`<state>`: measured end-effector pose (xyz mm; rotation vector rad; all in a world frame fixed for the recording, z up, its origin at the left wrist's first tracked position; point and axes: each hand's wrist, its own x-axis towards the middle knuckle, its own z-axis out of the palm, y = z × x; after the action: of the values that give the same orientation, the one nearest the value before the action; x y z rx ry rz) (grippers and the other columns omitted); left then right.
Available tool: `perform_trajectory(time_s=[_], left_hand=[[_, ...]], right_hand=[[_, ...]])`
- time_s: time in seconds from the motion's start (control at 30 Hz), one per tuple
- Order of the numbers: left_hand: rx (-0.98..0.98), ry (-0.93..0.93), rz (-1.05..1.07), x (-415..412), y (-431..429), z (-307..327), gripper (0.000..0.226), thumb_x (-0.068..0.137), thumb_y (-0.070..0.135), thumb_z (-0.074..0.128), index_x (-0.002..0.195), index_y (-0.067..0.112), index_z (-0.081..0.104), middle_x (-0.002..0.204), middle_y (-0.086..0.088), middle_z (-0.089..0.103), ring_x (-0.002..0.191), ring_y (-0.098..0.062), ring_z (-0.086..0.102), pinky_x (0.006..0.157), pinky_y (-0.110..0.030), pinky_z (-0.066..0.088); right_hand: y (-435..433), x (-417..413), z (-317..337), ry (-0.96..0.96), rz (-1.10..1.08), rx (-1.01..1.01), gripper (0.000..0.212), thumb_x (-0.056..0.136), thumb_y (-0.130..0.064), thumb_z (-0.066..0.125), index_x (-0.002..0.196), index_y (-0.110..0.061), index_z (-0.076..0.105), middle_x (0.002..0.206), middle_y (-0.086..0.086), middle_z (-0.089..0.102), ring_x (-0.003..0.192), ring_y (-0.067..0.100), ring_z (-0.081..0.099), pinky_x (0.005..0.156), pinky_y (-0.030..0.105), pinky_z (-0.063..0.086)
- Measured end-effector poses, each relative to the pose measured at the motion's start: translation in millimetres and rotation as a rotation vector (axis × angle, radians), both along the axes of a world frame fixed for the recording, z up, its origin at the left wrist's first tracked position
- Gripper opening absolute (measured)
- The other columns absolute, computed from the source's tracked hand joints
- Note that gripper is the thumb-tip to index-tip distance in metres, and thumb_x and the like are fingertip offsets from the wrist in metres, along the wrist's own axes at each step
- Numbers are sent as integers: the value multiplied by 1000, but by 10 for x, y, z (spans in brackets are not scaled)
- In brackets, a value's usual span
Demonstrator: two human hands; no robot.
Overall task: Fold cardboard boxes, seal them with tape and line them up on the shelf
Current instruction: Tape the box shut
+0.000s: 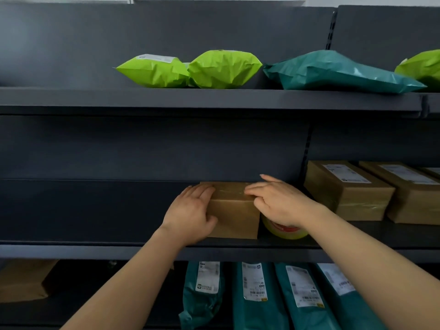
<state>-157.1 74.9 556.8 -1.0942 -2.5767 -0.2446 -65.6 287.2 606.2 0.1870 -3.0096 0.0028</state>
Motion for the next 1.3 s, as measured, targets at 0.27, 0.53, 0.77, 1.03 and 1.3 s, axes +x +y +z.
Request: perform_trajectory(time_s=[0.27,0.53,0.77,1.03,1.3], left_hand=[[60,-26,-33,-2,109,11,65,88,31,53,150,25,33,155,6,33,144,-18,29,120,-31,18],[363,-446,-17,29,-152,-97,77,88,18,59,154,25,20,157,4,22,119,-4,41,84,2,33],[119,-241,3,34,280,509,100,84,52,67,156,23,4,163,-1,12,150,-21,10,123,-42,7],[-291,-524,-18,-121,882,624,116,69,48,83,155,36,6,161,2,19,147,-25,19,121,-45,12],[381,-787,-205,-72,712,818,102,61,39,90,146,39,33,136,12,44,121,-13,47,98,-33,43]], right_hand=[[-54,-133,-10,1,25,69,48,101,-25,22,144,-24,45,152,-9,38,139,3,31,120,25,5],[180,67,-78,-40,-16,-55,51,103,-21,26,153,-26,21,158,-14,19,140,-9,4,113,20,-18],[551,142,68,-109,-287,-241,91,85,-36,67,155,-28,9,160,-4,16,146,18,18,118,32,19],[800,112,-158,-120,-332,-477,48,84,-20,72,125,-30,51,114,-3,59,96,13,59,82,32,55],[944,308,363,355,-164,-1050,48,78,-3,76,117,-23,58,107,-3,65,95,12,63,72,14,50]])
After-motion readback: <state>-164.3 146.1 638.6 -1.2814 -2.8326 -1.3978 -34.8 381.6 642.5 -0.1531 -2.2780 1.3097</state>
